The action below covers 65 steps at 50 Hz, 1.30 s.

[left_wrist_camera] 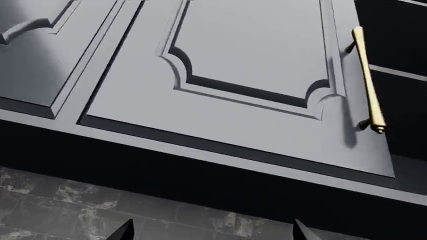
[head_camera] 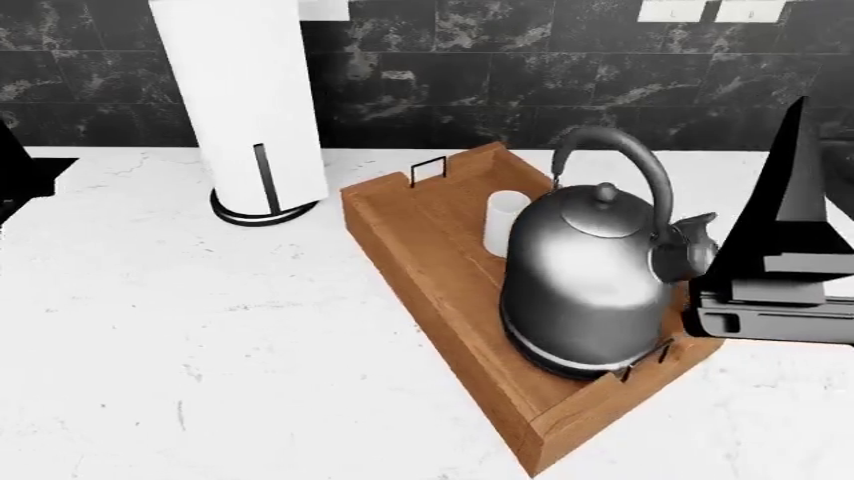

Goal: Pick the kettle from the counter and place it on the tray. Then pick the mug from the cabinet and place it on the tray. Then close the cabinet doors.

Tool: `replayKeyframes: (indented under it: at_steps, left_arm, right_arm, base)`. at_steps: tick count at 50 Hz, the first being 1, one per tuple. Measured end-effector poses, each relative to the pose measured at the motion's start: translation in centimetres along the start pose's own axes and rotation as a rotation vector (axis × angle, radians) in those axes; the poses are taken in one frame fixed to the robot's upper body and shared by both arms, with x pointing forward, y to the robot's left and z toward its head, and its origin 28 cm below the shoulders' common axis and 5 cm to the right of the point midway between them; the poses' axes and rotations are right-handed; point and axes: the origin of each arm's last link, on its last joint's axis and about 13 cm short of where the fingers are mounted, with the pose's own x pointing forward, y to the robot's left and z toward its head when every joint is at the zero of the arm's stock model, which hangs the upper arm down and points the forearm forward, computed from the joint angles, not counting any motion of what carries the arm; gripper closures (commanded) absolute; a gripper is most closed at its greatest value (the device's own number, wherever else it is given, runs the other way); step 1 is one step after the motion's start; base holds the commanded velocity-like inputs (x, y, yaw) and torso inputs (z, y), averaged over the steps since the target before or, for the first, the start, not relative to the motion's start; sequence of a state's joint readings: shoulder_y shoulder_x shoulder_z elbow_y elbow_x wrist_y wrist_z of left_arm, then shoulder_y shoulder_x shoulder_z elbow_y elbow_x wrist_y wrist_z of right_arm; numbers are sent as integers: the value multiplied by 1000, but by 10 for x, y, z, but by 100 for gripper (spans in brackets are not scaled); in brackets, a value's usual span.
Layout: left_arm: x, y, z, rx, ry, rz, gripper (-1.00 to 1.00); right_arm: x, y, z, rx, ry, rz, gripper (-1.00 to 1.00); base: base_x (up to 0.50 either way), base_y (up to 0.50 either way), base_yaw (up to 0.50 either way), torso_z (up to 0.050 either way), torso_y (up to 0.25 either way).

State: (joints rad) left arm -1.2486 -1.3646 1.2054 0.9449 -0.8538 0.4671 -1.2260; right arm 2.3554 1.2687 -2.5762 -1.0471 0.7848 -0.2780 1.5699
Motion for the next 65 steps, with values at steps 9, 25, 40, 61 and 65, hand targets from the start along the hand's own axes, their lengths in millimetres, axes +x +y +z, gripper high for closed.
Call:
replayKeyframes:
  at_steps: [9, 25, 40, 61, 65]
  left_arm:
    - [-1, 0, 0, 2, -1, 4, -100]
    - [-1, 0, 0, -2, 4, 6, -100]
    - [-1, 0, -1, -4, 7, 6, -100]
    - [-2, 0, -2, -6, 12, 6, -100]
    - [-2, 0, -2, -7, 14, 4, -100]
  right_arm:
    - [0, 0, 0, 2, -1, -1, -100]
    - [0, 0, 0, 5, -4, 0, -100]
    - [-1, 0, 0, 8, -5, -1, -100]
    - [-1, -1, 0, 8, -3, -5, -100]
    - [-1, -1, -1, 7, -2, -8, -100]
  base:
    - [7, -500, 0, 0, 0]
    - [7, -500, 0, 0, 0]
    - [7, -500, 0, 0, 0]
    - [7, -500, 0, 0, 0]
    - [2, -189, 0, 0, 0]
